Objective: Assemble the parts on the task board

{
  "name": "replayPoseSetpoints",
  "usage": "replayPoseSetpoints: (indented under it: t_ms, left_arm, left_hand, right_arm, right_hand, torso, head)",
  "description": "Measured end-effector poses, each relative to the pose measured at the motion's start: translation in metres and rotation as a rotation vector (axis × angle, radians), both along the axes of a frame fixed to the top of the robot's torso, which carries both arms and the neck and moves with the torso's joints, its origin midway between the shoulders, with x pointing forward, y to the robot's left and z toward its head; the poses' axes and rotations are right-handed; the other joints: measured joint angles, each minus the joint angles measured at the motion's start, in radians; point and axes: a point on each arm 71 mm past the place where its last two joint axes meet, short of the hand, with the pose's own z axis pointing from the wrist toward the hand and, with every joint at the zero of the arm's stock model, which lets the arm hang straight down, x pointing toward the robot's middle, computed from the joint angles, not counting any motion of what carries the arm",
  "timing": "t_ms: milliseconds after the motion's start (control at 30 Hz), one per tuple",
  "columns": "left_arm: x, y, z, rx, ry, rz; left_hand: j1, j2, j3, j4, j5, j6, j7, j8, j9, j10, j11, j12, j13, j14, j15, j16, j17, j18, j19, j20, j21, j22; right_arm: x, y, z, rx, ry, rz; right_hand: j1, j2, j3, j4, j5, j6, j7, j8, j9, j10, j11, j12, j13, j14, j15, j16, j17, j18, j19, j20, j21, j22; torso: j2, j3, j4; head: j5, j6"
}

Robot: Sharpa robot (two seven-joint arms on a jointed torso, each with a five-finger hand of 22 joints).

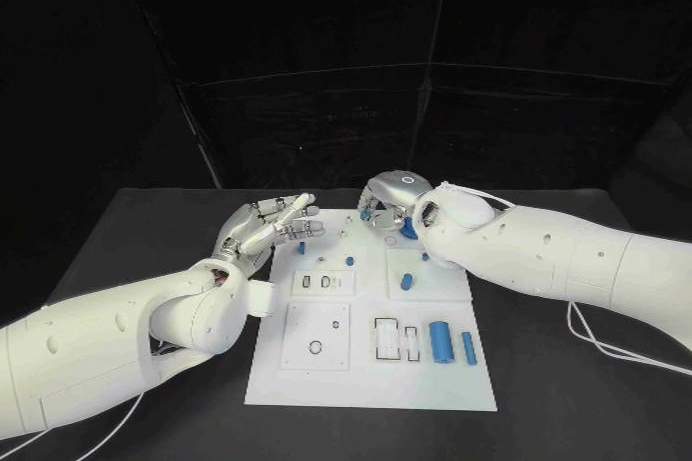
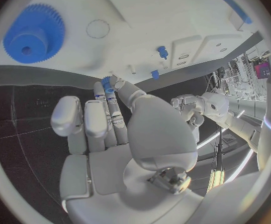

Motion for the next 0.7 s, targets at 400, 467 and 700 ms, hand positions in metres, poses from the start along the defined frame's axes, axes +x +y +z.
replayPoseSetpoints:
  t_ms: [400,467,700]
  left_arm:
    - [0.000,0.000,0.001,-0.001,-0.001,-0.002]
    - [0.000,0.000,0.001,-0.001,-0.001,-0.002]
    - [-0.001,-0.001,0.003,-0.002,-0.003,-0.004]
  left_hand:
    - [0.002,0.003,-0.004,-0.004,0.000,0.007,0.000,0.000,0.000,0.000,0.000,-0.004,0.000,-0.004,0.004,-0.012,0.000,0.000,-0.004,0.003,-0.012,-0.007]
    - [0.003,0.002,-0.004,-0.004,0.000,0.007,0.000,0.000,0.000,0.000,0.000,-0.004,0.000,-0.004,0.004,-0.012,0.000,0.000,-0.007,0.000,-0.017,-0.009]
    - [0.003,0.003,-0.004,-0.004,0.000,0.007,0.000,0.000,0.000,0.000,0.000,-0.004,0.000,-0.004,0.004,-0.012,0.000,0.000,-0.007,0.000,-0.017,-0.009]
  right_arm:
    - [0.003,0.016,0.001,0.006,-0.014,0.015]
    - [0.003,0.017,0.001,0.006,-0.014,0.016]
    - [0.005,0.022,0.001,0.005,-0.015,0.019]
  right_hand:
    - [-0.004,-0.004,0.010,0.010,-0.002,-0.007,0.004,-0.006,0.001,0.000,0.000,-0.006,-0.001,0.000,0.000,0.000,-0.001,0.000,0.000,0.000,0.004,0.001]
    - [-0.005,-0.005,0.010,0.010,-0.002,-0.007,0.004,-0.006,0.001,0.000,0.000,-0.006,-0.001,0.000,0.000,0.000,-0.001,0.000,0.000,0.000,0.004,0.001]
    - [-0.011,-0.011,0.014,0.014,-0.006,-0.008,0.004,-0.008,0.001,0.000,0.000,-0.006,-0.001,0.000,0.000,0.000,-0.001,0.000,0.000,0.000,0.004,0.001]
  torso:
    - [0.013,-0.0049,0.0050]
    - [0.014,-0.0053,0.0057]
    - [0.015,-0.0059,0.0062]
  head:
    - [-0.007,0.008]
    - [-0.008,0.008]
    - [-0.008,0.006]
